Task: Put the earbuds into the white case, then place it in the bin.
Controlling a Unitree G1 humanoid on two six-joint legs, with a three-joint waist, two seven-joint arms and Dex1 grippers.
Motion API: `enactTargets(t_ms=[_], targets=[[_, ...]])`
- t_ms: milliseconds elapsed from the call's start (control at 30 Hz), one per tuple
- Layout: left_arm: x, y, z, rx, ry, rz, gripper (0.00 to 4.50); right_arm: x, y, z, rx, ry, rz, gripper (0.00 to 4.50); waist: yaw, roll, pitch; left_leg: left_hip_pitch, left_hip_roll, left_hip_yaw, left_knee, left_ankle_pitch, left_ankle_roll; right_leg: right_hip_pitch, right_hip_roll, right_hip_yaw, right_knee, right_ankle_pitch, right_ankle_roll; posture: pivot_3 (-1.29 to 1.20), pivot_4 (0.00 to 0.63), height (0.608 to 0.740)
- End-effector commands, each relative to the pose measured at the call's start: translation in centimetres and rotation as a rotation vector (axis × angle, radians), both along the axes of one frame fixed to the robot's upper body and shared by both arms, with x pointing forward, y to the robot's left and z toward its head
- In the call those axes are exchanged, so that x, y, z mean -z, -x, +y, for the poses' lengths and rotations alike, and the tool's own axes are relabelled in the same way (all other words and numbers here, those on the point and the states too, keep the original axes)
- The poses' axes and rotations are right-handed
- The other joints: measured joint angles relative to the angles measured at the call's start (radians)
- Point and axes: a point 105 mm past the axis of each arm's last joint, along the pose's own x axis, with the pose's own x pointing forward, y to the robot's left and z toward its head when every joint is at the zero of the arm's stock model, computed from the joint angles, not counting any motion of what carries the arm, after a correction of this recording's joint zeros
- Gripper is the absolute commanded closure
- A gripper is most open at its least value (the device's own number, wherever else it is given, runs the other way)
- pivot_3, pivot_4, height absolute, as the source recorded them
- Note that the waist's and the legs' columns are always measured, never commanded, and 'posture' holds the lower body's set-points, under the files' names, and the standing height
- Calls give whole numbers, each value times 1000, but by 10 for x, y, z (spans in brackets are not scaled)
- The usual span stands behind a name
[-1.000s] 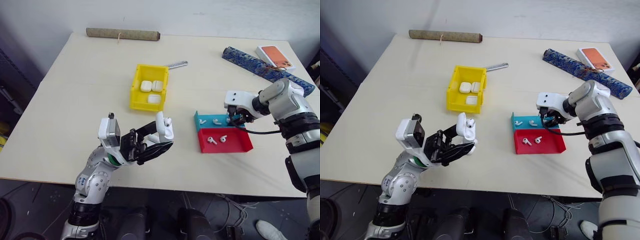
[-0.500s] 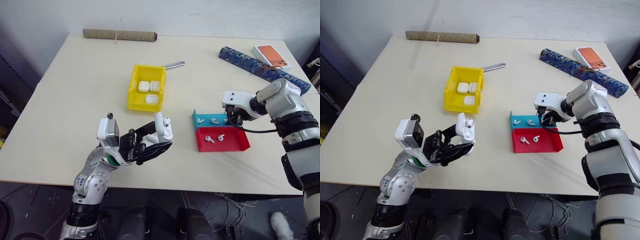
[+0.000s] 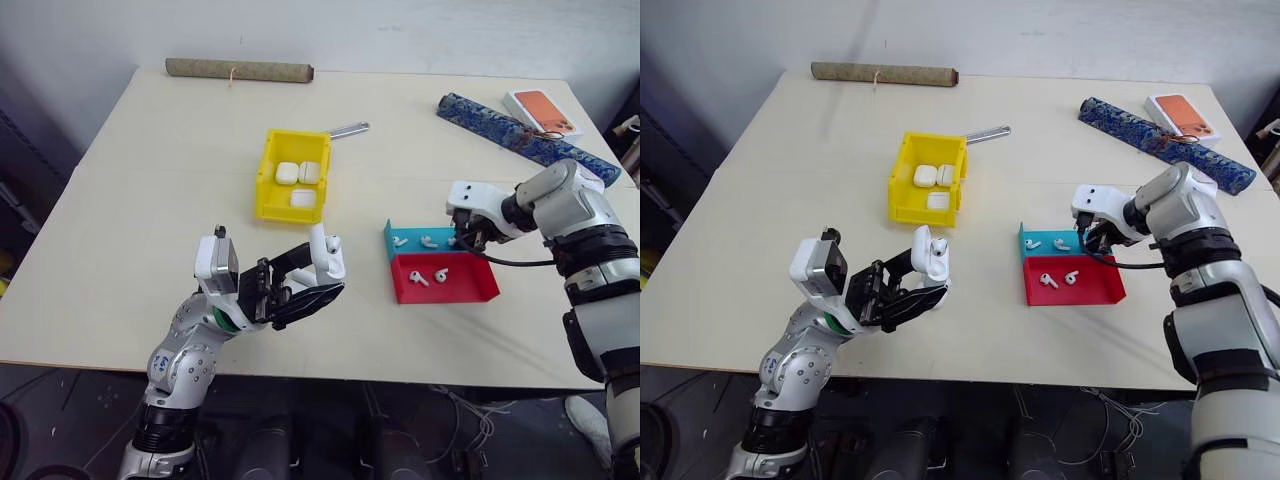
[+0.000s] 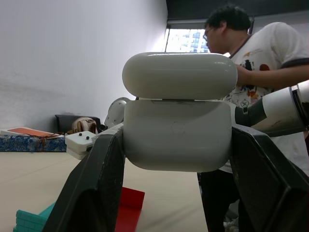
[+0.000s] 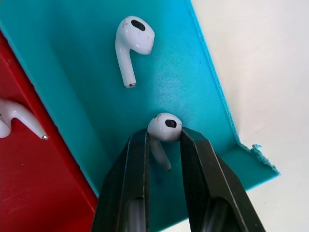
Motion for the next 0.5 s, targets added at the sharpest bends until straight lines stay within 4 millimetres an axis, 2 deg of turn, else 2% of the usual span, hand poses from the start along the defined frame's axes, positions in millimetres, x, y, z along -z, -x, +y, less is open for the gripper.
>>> enactTargets(t_ms=[33,133,167,233,333,500], targets=[[-11,6,0,23,20,-52,1726,-50,6,7,-41,-186,-100,4003,0,0,0,0,0,0,0,0,0,-1,0,0,0,0,0,0,150,740],[-13,5,-2,46,29,-62,1726,-92,26,10,-198,-370,-202,4003,5,1,0,-1,0,0,0,0,0,-1,0,0,1,0,0,0,150,740],[-14,5,-3,55,32,-65,1726,-99,31,10,-232,-408,-224,4003,8,1,0,-1,0,0,0,0,0,-1,0,0,0,0,0,0,150,740],[-19,3,-5,73,55,-73,1726,-118,50,22,-330,-631,-241,4003,11,0,0,-1,0,-1,0,0,0,0,0,-1,-1,0,0,0,150,740],[-28,-1,-9,82,90,-104,1726,-136,84,50,-457,-971,-205,4003,15,0,0,0,0,-3,0,0,0,2,-1,-2,-2,0,0,0,150,740],[-38,-4,-18,108,117,-130,1726,-151,126,90,-501,-1375,4,4003,10,0,0,0,0,-4,0,0,0,1,-2,-2,1,0,0,0,150,740]])
